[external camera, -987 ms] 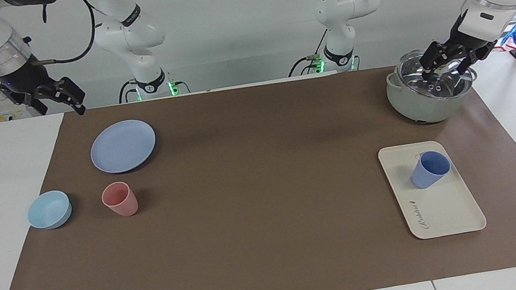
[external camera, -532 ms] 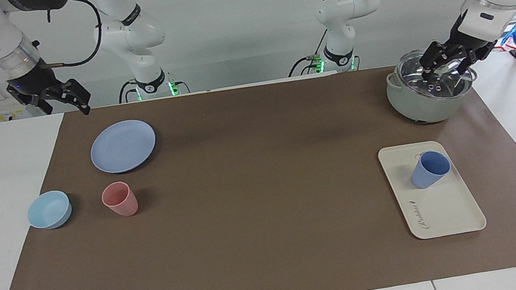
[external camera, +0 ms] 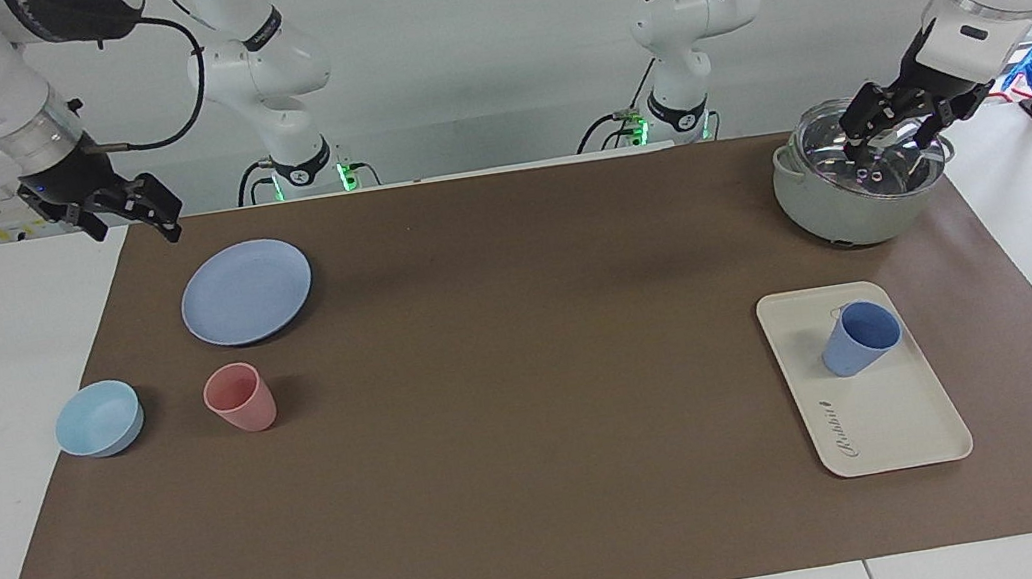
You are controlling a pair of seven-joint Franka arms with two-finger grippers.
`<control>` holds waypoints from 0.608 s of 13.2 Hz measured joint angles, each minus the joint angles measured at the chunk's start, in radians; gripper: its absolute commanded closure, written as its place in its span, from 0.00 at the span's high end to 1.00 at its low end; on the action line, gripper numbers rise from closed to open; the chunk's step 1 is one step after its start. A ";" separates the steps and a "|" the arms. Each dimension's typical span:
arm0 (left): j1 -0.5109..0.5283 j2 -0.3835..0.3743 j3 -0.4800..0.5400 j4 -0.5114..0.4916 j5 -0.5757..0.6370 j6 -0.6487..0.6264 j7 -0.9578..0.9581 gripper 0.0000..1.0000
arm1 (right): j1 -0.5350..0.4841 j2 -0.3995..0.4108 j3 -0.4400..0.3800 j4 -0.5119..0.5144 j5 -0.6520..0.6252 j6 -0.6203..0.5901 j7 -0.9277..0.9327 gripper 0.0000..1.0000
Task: Place cup on tray
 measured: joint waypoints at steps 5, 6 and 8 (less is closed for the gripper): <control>0.000 0.000 0.000 0.000 0.000 0.000 0.000 1.00 | -0.022 -0.021 0.001 -0.045 0.000 0.032 -0.058 1.00; 0.000 0.000 0.000 0.000 0.000 0.000 0.000 1.00 | -0.022 -0.021 0.004 -0.045 0.000 0.037 -0.058 1.00; 0.000 0.000 0.000 0.000 0.000 0.000 0.000 1.00 | -0.021 -0.015 0.012 -0.043 0.000 0.071 -0.058 1.00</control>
